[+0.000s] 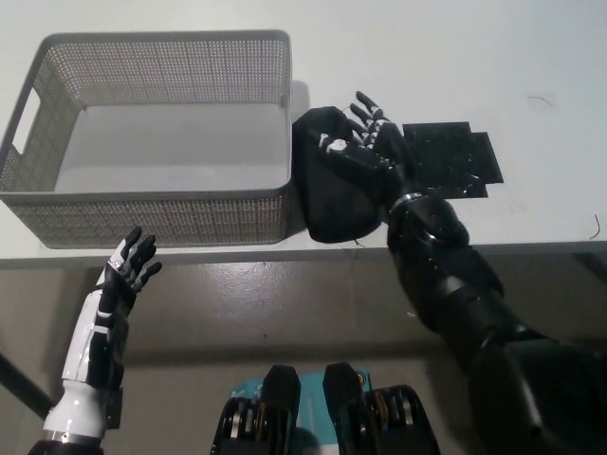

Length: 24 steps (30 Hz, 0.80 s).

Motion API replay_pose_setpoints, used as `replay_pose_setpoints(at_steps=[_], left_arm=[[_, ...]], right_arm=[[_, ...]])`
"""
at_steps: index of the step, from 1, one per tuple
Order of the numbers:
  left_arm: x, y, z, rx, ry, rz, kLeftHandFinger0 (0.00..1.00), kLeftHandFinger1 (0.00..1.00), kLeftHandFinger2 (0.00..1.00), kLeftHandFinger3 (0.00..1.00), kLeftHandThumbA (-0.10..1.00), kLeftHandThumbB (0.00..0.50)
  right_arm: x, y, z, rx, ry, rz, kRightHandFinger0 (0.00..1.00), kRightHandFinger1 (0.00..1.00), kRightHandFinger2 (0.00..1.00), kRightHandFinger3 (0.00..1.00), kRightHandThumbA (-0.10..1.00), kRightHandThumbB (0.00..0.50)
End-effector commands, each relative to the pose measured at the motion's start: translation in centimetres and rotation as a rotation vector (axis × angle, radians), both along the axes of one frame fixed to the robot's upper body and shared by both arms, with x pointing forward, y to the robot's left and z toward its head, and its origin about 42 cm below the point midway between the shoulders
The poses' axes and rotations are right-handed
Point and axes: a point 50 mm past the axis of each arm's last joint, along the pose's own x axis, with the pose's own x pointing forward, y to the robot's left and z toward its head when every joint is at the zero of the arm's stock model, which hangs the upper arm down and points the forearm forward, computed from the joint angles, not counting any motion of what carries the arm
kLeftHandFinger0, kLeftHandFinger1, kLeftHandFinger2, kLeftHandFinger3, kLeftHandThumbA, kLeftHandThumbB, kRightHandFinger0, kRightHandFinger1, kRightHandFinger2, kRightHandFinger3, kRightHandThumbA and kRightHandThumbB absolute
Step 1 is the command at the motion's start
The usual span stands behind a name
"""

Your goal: Use the right hand to push the pencil case on the right hand side to the container on the left side

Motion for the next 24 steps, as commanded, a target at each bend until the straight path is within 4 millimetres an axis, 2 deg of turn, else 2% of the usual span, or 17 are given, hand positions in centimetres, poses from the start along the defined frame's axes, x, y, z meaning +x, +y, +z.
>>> replay_pose_setpoints(at_steps=[1,6,10,14,17,21,24], left_arm=[[0.1,0.0,1.4,0.001,-0.075,-0.017,1.0,1.0,1.0,1.0,1.0,0.057],[0.2,0.0,1.5,0.003,-0.072,-0.017,1.0,1.0,1.0,1.0,1.0,0.063],[0.2,0.0,1.6,0.005,-0.08,-0.018,1.0,1.0,1.0,1.0,1.0,0.052],[0.2,0.1,1.6,0.012,-0.078,-0.018,1.0,1.0,1.0,1.0,1.0,0.054],[0.2,0.2,1.7,0.02,-0.074,-0.012,1.0,1.0,1.0,1.0,1.0,0.052],[0.3,0.2,1.8,0.017,-0.074,-0.012,1.0,1.0,1.0,1.0,1.0,0.047],[0.5,0.1,1.7,0.012,-0.072,-0.014,1.0,1.0,1.0,1.0,1.0,0.052]], right_arm=[[0.9,3.6,5.9,0.063,-0.183,0.035,1.0,1.0,1.0,1.0,1.0,0.164],[0.2,5.4,6.3,0.006,-0.217,0.076,1.0,1.0,1.0,1.0,1.0,0.192],[0.0,5.5,6.3,0.017,-0.224,0.081,1.0,1.0,1.0,1.0,1.0,0.196],[0.3,4.4,6.2,-0.058,-0.27,0.052,1.0,1.0,1.0,1.0,1.0,0.178],[0.7,3.0,6.4,-0.046,-0.284,0.04,1.0,1.0,1.0,1.0,1.0,0.19],[1.3,0.7,6.8,-0.153,-0.317,-0.001,1.0,1.0,1.0,1.0,1.0,0.253],[1.7,-0.6,7.0,-0.185,-0.333,-0.028,1.0,1.0,1.0,1.0,1.0,0.255]])
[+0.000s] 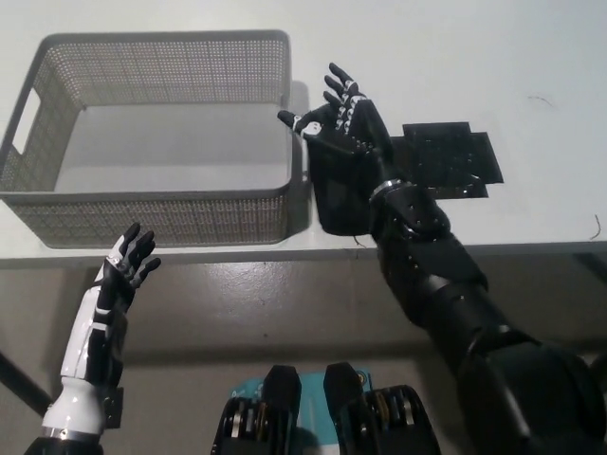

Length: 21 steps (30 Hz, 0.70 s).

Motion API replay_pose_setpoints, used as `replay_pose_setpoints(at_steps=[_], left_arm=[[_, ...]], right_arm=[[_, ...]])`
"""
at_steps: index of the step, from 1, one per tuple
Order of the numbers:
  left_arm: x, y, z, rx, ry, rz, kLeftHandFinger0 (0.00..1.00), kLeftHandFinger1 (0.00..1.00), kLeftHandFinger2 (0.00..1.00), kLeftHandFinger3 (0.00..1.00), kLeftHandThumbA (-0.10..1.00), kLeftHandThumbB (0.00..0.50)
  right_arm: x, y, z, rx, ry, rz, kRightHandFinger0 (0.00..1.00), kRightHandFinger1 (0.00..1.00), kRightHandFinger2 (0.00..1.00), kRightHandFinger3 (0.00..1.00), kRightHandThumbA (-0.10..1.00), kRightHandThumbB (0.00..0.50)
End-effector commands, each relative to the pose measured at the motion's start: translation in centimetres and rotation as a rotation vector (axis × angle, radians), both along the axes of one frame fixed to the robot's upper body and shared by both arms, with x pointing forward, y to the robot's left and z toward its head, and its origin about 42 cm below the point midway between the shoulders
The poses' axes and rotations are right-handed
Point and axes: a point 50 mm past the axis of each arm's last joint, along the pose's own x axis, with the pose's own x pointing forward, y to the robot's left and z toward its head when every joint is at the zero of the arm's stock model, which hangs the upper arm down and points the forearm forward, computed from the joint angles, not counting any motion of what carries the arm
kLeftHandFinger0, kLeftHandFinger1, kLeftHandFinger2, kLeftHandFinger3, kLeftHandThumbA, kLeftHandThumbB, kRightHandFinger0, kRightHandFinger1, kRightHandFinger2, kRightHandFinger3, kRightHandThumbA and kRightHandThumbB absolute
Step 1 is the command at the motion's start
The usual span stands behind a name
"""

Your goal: Use the right hand to push the pencil case on the right hand side to the container on the left side

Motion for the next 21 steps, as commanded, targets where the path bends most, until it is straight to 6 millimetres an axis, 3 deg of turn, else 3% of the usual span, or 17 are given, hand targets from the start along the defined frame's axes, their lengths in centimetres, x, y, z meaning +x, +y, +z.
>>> replay_pose_setpoints(at_steps=[1,8,12,15,19,21], left_arm=[[0.3,0.0,1.4,0.008,-0.061,-0.016,1.0,1.0,1.0,1.0,1.0,0.053],[0.4,0.0,1.5,0.011,-0.074,-0.022,1.0,1.0,1.0,1.0,1.0,0.04],[0.6,0.0,1.7,0.019,-0.075,-0.016,1.0,1.0,1.0,1.0,1.0,0.046],[0.7,0.0,1.8,0.014,-0.071,-0.021,1.0,1.0,1.0,1.0,1.0,0.056],[0.8,0.2,2.1,0.023,-0.073,-0.02,1.0,1.0,1.0,1.0,1.0,0.05],[0.9,0.3,2.2,0.026,-0.075,-0.016,1.0,1.0,1.0,1.0,1.0,0.047]], right_arm=[[1.4,-1.7,4.4,-0.069,-0.176,-0.046,1.0,1.0,1.0,1.0,1.0,0.255],[1.6,-3.8,5.6,-0.15,-0.252,-0.125,1.0,1.0,1.0,1.0,1.0,0.252],[1.4,-5.1,8.0,-0.15,-0.343,-0.15,1.0,1.0,1.0,1.0,1.0,0.358],[0.6,-6.2,9.6,-0.137,-0.422,-0.164,1.0,1.0,1.0,1.0,1.0,0.337],[-2.3,-8.5,12.5,-0.102,-0.549,-0.171,1.0,1.0,1.0,1.0,1.0,0.255],[-4.9,-10.2,13.5,-0.086,-0.635,-0.177,1.0,1.0,1.0,1.0,1.0,0.261]])
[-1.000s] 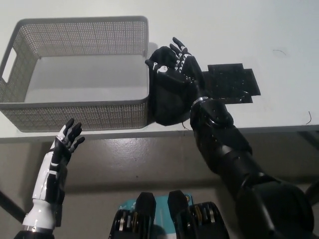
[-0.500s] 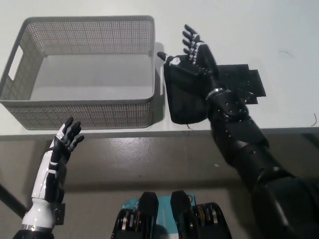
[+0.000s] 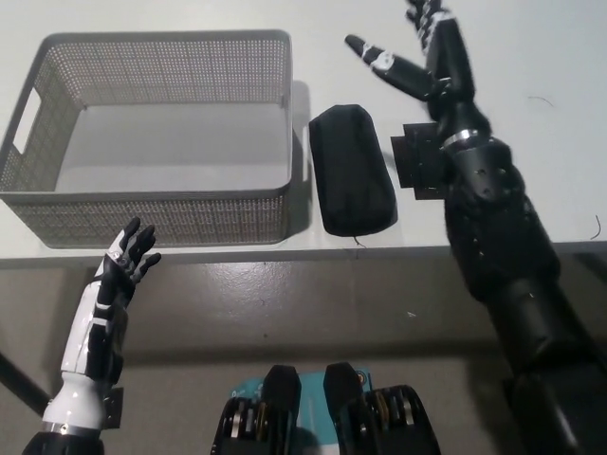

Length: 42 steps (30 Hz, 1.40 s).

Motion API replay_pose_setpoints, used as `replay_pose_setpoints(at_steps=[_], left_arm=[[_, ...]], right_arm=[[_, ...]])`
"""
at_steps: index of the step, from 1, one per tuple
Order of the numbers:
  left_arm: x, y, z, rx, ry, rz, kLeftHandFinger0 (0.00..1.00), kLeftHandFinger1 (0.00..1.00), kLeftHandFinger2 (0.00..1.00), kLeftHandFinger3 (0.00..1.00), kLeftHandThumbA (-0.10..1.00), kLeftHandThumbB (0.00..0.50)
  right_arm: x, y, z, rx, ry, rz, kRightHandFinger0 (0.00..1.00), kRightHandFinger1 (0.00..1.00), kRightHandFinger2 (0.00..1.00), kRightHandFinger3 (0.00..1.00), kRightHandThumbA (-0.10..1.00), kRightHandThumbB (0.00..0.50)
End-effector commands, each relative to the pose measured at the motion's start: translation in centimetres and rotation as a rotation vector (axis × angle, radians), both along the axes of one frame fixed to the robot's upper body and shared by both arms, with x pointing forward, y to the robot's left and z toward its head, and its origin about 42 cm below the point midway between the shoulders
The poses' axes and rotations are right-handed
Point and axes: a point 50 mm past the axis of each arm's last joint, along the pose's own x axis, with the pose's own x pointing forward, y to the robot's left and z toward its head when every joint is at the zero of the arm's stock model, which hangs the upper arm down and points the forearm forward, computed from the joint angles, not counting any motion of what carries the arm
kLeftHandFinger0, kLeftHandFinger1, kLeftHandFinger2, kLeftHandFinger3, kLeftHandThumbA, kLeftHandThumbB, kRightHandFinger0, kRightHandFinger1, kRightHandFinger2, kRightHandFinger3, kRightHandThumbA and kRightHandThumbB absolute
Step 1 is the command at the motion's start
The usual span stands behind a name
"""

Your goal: Use the right hand to push the pencil case on the right hand side to the container on the left side

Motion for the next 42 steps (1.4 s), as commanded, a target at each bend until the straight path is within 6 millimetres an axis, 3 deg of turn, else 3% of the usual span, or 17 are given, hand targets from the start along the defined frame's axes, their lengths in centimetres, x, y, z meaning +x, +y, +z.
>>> replay_pose_setpoints(at_steps=[1,4,8,14,19,23,29,30,33,40,42], left_arm=[[0.6,0.4,1.9,0.026,-0.066,-0.013,1.0,1.0,1.0,1.0,1.0,0.046],[0.7,0.4,2.1,0.034,-0.067,-0.012,1.0,1.0,1.0,1.0,1.0,0.058],[1.1,0.3,2.5,0.038,-0.078,-0.019,1.0,1.0,1.0,1.0,1.0,0.059],[1.6,0.5,3.1,0.043,-0.097,-0.029,1.0,1.0,1.0,1.0,1.0,0.051],[1.8,0.6,3.5,0.048,-0.108,-0.02,1.0,1.0,1.0,1.0,1.0,0.054],[1.7,0.5,3.4,0.055,-0.107,-0.019,1.0,1.0,1.0,1.0,1.0,0.033],[1.1,0.3,2.9,0.049,-0.107,-0.015,1.0,1.0,1.0,1.0,1.0,0.055],[1.1,0.4,2.9,0.045,-0.108,-0.015,1.0,1.0,1.0,1.0,1.0,0.054],[1.3,0.5,3.1,0.044,-0.112,-0.008,1.0,1.0,1.0,1.0,1.0,0.048],[1.5,0.6,2.8,0.039,-0.108,-0.008,1.0,1.0,1.0,1.0,1.0,0.048],[1.4,0.6,2.7,0.038,-0.108,-0.008,1.0,1.0,1.0,1.0,1.0,0.037]], right_arm=[[-4.4,-3.5,6.6,-0.009,-0.264,-0.02,1.0,1.0,1.0,1.0,1.0,0.261],[-8.3,-5.5,6.2,-0.013,-0.304,-0.014,1.0,1.0,1.0,1.0,1.0,0.271],[-12.5,-7.7,3.9,-0.012,-0.315,-0.019,1.0,1.0,1.0,1.0,1.0,0.313],[-17.6,-10.6,-0.6,-0.035,-0.253,-0.012,1.0,1.0,1.0,1.0,1.0,0.245],[-20.5,-12.1,-4.0,-0.062,-0.199,-0.031,1.0,1.0,1.0,1.0,1.0,0.21],[-21.6,-12.5,-6.5,-0.102,-0.138,-0.033,1.0,1.0,1.0,1.0,1.0,0.162],[-23.2,-12.3,-9.9,-0.127,-0.034,0.021,1.0,1.0,1.0,1.0,1.0,0.143],[-23.3,-12.1,-10.7,-0.105,-0.001,0.042,1.0,1.0,1.0,1.0,1.0,0.159],[-23.3,-11.6,-11.7,-0.093,0.067,0.064,1.0,1.0,1.0,1.0,1.0,0.188],[-22.7,-10.8,-12.7,-0.07,0.085,0.076,1.0,1.0,1.0,1.0,1.0,0.139],[-22.5,-10.7,-12.6,-0.06,0.093,0.075,1.0,1.0,1.0,1.0,1.0,0.155]])
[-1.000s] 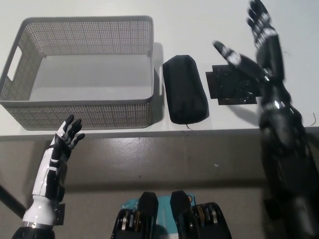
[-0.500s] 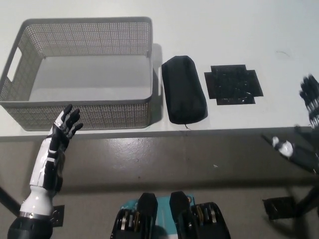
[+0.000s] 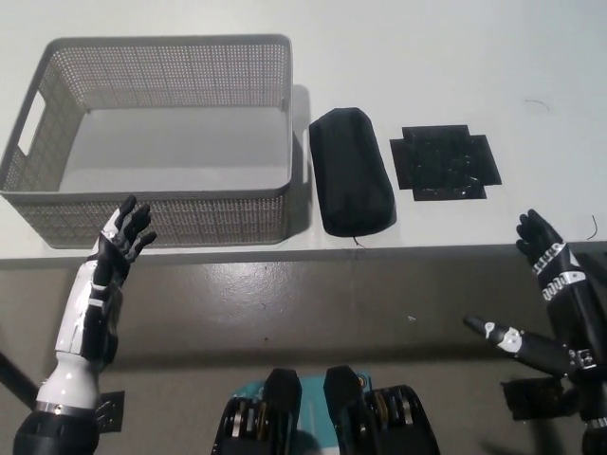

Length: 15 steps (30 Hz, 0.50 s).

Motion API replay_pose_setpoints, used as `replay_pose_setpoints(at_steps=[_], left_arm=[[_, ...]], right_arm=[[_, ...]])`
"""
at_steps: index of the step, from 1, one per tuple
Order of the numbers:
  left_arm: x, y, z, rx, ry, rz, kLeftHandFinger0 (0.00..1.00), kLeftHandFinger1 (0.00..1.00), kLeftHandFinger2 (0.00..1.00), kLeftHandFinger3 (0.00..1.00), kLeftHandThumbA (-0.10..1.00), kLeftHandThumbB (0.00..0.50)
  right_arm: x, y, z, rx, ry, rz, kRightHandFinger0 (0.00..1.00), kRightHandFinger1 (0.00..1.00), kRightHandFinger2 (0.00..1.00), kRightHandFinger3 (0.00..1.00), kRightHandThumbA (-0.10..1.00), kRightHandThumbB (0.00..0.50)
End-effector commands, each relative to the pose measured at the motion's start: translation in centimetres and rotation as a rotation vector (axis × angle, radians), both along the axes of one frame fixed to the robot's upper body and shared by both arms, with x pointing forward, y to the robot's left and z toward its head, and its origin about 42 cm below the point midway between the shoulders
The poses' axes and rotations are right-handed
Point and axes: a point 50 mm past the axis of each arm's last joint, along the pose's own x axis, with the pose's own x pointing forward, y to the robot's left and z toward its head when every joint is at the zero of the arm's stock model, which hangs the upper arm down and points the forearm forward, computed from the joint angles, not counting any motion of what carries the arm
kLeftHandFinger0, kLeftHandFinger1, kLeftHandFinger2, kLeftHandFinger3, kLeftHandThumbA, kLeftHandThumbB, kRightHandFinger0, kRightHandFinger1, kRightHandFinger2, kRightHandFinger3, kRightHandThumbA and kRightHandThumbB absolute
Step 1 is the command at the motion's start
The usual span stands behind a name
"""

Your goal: Use the right hand to push the pencil case on the right hand side to the container on the left side

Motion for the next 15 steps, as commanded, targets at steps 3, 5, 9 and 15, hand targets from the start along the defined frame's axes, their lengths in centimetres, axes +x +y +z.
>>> replay_pose_setpoints(at_steps=[3,5,9,15], left_arm=[[-0.3,0.4,1.0,0.015,-0.053,-0.001,1.0,1.0,1.0,1.0,1.0,0.035],[-0.6,0.4,0.8,0.016,-0.046,0.002,1.0,1.0,1.0,1.0,1.0,0.045],[-1.0,0.3,0.3,0.018,-0.042,-0.006,1.0,1.0,1.0,1.0,1.0,0.041],[-2.7,0.1,-1.0,0.016,-0.007,-0.004,1.0,1.0,1.0,1.0,1.0,0.02]], right_arm=[[1.0,0.6,1.0,0.035,-0.018,0.033,1.0,1.0,1.0,1.0,1.0,0.181],[1.2,0.6,1.0,0.039,-0.015,0.03,1.0,1.0,1.0,1.0,1.0,0.206],[0.9,0.6,0.9,0.054,-0.009,0.018,1.0,1.0,1.0,1.0,1.0,0.208],[0.1,0.6,0.0,0.05,0.02,0.021,1.0,1.0,1.0,1.0,1.0,0.215]])
